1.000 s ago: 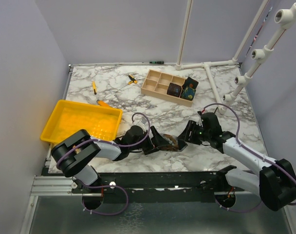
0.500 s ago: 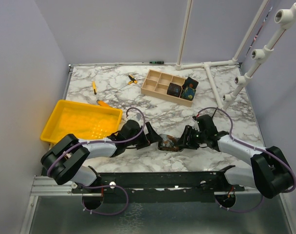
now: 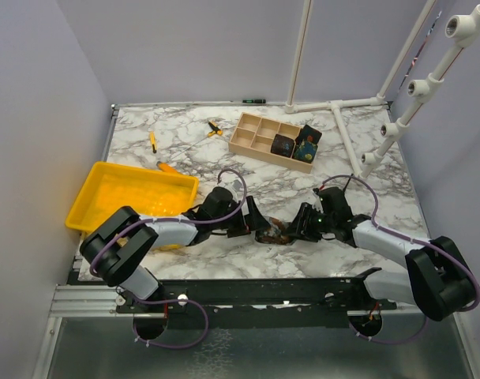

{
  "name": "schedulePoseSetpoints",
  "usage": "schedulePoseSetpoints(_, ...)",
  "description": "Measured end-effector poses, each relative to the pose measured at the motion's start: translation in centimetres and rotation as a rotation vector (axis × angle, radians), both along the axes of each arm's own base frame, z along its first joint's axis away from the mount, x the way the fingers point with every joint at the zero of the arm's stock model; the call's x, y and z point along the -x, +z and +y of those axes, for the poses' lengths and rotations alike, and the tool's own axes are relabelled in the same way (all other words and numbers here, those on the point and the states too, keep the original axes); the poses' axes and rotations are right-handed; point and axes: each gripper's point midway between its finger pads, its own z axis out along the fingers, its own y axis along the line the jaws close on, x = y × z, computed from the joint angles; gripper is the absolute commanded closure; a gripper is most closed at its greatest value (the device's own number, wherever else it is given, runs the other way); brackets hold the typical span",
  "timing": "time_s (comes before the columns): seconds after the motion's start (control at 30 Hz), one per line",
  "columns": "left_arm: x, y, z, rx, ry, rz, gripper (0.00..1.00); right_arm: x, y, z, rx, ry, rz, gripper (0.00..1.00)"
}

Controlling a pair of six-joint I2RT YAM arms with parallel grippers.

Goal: Roll the ties
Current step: Pick up the tie at the center of the board.

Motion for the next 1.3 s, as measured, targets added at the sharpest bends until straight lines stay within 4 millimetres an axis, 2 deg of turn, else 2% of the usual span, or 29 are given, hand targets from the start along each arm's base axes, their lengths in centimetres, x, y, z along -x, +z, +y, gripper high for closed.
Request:
schedulePoseSetpoints(0.17,-0.1,0.0,-1.1,0.02,-0.048,0.005,0.02,-0.1,0.0,0.0,-0.003,-0.012,0.005,0.53)
schedulePoseSetpoints(0.43,-0.3,-0.2,-3.2,0.059,-0.13,0.016,0.15,-0.3,-0.1,0.1,-0.006,-0.014,0.002,0.54)
schedulePoseSetpoints(0.8,1.0,-0.6,-4.1,0.092,-0.215,0.03,0.3,-0.3,-0.1,0.1,-0.006,-0.015,0.002,0.54)
schedulePoseSetpoints(0.93,1.3,-0.8,-4.2,0.091,-0.227,0.032,0.43,-0.3,-0.1,0.1,-0.006,-0.015,0.002,0.54)
schedulePoseSetpoints(1.3,1.7,-1.9,-4.1,0.07,-0.234,0.054,0.87,-0.4,0.1,0.1,-0.002,-0.019,-0.009,0.5)
